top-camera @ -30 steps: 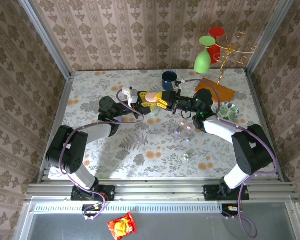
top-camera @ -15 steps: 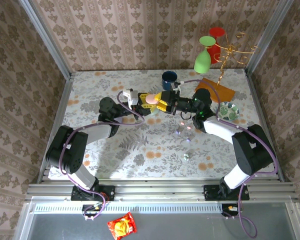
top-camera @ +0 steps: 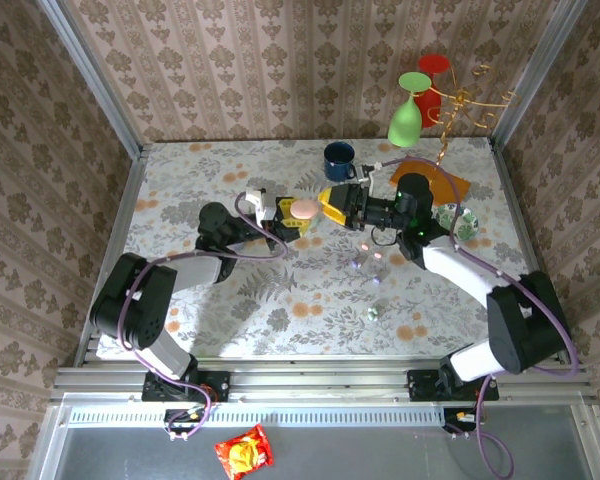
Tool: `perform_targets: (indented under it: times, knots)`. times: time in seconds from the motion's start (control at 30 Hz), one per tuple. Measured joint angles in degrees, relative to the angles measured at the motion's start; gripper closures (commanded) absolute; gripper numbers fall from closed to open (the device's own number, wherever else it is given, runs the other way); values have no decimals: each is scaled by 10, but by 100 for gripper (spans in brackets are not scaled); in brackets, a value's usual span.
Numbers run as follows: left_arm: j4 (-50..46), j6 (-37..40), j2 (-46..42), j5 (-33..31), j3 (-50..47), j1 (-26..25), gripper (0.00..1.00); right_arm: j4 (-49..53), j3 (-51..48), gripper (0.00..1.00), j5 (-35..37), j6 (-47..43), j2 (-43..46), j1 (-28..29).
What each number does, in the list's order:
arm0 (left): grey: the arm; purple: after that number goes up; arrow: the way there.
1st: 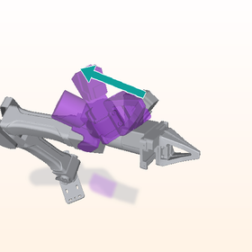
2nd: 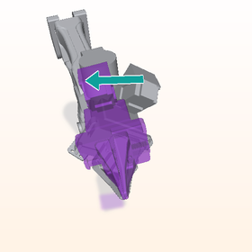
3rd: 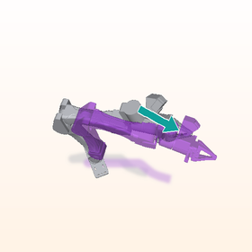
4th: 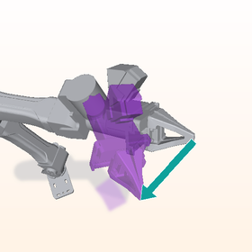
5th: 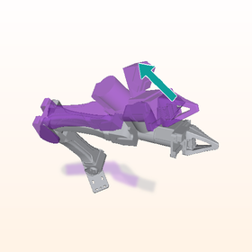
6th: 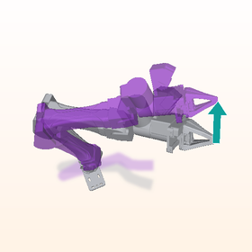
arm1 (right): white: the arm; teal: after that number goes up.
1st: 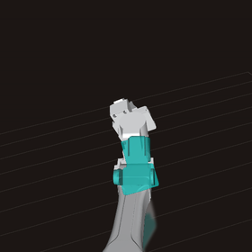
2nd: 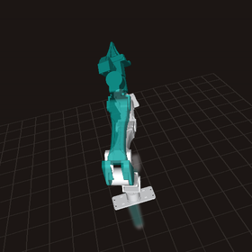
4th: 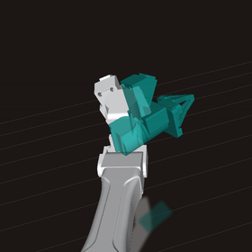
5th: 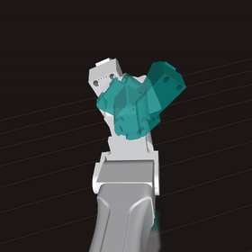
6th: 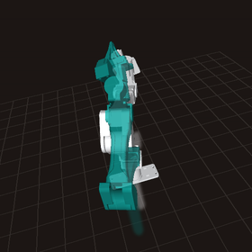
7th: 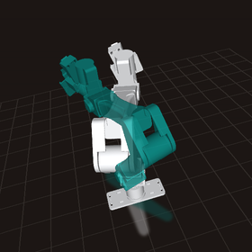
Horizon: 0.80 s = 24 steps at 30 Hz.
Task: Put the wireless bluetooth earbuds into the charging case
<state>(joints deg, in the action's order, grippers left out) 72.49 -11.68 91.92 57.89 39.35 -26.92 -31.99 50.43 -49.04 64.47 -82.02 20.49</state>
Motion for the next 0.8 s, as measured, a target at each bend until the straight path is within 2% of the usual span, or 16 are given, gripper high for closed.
perform_targets:
  times: [0.17, 0.27, 0.47, 0.63, 0.8]
  knots:
    - [0, 2, -24, 0, -32, 0, 68, 195, 47, 18, 44, -213, 58, 5]
    - [0, 7, -43, 0, -53, 0, 67, 301, 88, 15, 87, -360, 82, 30]
    - [0, 10, -54, 0, -80, -1, 67, 404, 113, 12, 191, -591, 107, 112]
    - [0, 10, -54, 8, -87, -6, 67, 440, 116, 12, 275, -702, 102, 168]
    - [0, 10, -54, 16, -87, -12, 67, 441, 118, 12, 322, -745, 84, 180]
